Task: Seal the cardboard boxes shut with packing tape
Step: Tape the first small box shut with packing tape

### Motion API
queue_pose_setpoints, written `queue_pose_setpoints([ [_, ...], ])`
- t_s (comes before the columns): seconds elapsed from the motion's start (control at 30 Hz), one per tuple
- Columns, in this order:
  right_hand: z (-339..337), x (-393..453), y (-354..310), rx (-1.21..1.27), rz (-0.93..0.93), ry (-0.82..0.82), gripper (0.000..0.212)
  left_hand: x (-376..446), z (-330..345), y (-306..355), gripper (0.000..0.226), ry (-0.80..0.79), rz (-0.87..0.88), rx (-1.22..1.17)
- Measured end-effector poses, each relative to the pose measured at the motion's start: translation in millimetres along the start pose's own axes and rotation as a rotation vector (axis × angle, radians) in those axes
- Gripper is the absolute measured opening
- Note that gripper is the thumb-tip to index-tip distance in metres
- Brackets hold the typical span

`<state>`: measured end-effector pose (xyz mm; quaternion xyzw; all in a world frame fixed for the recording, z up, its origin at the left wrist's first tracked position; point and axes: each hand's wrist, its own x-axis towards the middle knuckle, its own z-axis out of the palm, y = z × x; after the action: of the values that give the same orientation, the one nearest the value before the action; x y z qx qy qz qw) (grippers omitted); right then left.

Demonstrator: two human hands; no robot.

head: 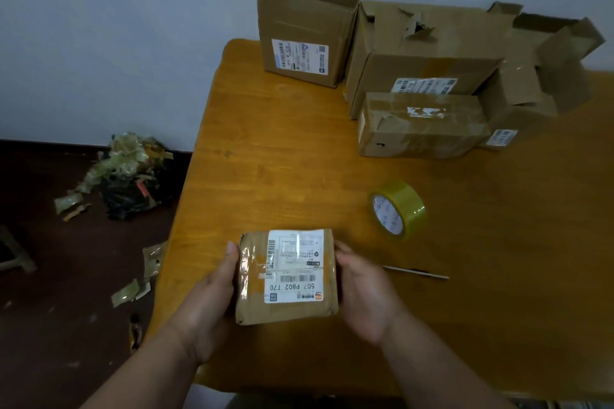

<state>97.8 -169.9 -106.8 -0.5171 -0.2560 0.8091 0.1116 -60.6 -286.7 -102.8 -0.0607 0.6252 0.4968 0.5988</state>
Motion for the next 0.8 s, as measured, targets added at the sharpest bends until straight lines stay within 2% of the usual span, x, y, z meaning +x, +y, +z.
queue_pose_setpoints([
  [0.07,-2,-4,-18,0.168,-0.107,-0.032,0.027,2,-2,13,0.04,-0.063,0.112,-0.177],
  [0.13,2,-4,-27,0.262,-0.275,0.016,0.011,7,1,25,0.032,-0.055,0.255,-0.196],
  [0.2,9,2,-21,0.065,-0.395,0.108,0.007,11,6,27,0.042,-0.012,0.278,-0.078],
  [0.27,13,6,-5,-0.314,-0.367,0.147,0.029,10,15,20,0.05,-0.036,0.212,0.07],
  [0.33,13,8,13,-0.583,-0.342,0.096,0.058,10,20,7,0.059,-0.017,0.185,0.178],
  [0.4,12,8,21,-0.71,-0.391,0.089,0.068,12,22,-1,0.066,0.008,0.215,0.217],
  [0.5,10,6,19,-0.757,-0.405,0.089,0.073,10,21,-4,0.074,0.017,0.263,0.279],
  [0.57,6,9,18,-0.697,-0.39,0.078,0.062,9,18,-5,0.085,0.055,0.261,0.256],
  [0.63,3,9,14,-0.453,-0.267,0.077,0.045,9,14,-5,0.089,0.046,0.213,0.174],
  [0.73,1,6,-1,-0.072,-0.035,-0.016,0.042,7,13,0,0.067,-0.058,0.177,0.077],
  [0.8,0,1,-16,0.054,-0.068,0.0,0.039,6,10,11,0.06,-0.101,0.232,0.008],
])
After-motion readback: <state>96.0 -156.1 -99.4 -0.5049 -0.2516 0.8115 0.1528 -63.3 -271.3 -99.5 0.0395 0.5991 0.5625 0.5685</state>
